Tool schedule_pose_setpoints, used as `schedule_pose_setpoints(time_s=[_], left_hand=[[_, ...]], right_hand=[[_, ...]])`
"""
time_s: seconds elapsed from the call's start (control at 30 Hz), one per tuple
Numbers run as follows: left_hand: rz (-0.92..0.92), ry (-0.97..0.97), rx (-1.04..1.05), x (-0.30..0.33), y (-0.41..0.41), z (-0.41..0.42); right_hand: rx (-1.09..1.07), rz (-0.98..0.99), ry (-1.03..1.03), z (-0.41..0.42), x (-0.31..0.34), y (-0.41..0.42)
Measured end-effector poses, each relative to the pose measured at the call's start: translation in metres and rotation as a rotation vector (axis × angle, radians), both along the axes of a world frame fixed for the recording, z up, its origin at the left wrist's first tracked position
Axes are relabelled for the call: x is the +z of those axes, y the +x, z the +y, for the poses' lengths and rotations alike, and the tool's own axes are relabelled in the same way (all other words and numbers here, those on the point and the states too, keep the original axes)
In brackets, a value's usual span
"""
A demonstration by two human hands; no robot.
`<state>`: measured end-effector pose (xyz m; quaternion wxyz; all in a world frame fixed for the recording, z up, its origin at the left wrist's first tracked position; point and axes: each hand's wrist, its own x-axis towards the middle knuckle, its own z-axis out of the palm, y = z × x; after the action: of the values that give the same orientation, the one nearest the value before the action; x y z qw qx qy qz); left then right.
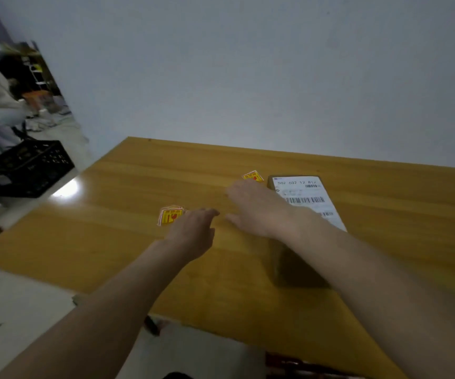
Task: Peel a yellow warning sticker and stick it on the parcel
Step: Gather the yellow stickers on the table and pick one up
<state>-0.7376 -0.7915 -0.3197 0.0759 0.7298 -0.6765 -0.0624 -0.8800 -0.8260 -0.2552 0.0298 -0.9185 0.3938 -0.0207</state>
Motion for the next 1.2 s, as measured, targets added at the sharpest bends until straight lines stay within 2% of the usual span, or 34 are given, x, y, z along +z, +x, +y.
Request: schedule_pose_setpoints(time_s=[0.2,0.3,0.5,0.67,0.83,0.93,1.07,1.2], left_hand=[[0.047,0.044,0.048,-0.019,0.03,0.055],[0.069,0.069,0.106,-0.028,0.046,0.073],[0.119,0.089,0.2,-0.041,0.067,0.079],[0.093,0.094,0.245,-0.043,0.08,0.069],[0.065,0.007,0.251,-0.045,0.089,0.061],[0.109,-0.034,0.249,-0.05,0.095,0.058],[0.207,-0.077,0.267,-0.059,0.104,0.051],[0.23,-0.089,0.234,-0.059,0.104,0.044]], right_hand=[[0.043,0.025,0.16,0.056,-0.044,0.034],[0.022,0.049,0.233,0.062,-0.074,0.052],[-0.053,-0.031,0.3,0.053,-0.107,0.095],[-0.066,-0.087,0.312,0.03,-0.111,0.129],[-0.066,-0.025,0.273,0.008,-0.117,0.149],[-0.073,0.031,0.209,0.006,-0.124,0.147],[-0.048,-0.023,0.17,0.02,-0.128,0.13],[0.01,-0.061,0.181,0.037,-0.132,0.108]])
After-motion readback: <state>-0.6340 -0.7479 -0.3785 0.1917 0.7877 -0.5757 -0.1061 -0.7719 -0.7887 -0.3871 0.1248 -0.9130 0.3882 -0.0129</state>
